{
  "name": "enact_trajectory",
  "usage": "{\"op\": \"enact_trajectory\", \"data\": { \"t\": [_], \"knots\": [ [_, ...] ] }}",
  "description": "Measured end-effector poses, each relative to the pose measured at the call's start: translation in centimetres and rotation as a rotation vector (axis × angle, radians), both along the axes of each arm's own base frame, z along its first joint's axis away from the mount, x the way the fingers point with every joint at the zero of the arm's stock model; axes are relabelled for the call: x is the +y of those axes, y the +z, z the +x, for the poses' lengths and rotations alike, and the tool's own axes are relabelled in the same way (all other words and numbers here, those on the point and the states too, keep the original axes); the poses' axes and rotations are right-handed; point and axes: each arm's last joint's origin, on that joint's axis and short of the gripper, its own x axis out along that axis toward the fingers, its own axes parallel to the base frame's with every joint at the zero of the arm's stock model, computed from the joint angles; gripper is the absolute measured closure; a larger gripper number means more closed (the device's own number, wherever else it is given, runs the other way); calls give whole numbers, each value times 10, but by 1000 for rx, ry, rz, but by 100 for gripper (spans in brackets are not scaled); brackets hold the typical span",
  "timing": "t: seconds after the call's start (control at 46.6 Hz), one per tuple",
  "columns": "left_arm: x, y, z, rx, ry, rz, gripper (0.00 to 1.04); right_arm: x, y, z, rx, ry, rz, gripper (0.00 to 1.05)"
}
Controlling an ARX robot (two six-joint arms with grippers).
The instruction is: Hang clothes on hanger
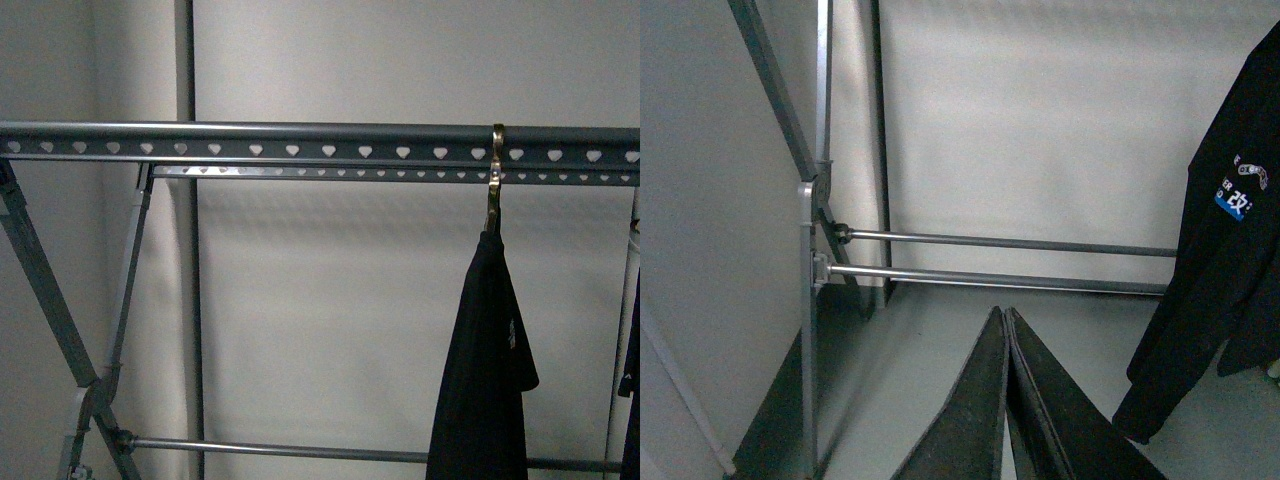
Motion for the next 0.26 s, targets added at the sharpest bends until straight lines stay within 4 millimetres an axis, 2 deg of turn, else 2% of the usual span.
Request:
{"op": "enact_trajectory", "data": {
  "t": [0.043,0.086,0.193,0.257],
  "knots": [
    [0,0,0,0,0,-1,100,0,0,0,-2,0,0,102],
    [0,0,0,0,0,0,89,0,0,0,-2,0,-1,99],
    [0,0,0,0,0,0,62,0,0,0,-2,0,-1,73],
    [0,0,0,0,0,0,50,0,0,0,-1,0,-1,61]
  ]
}}
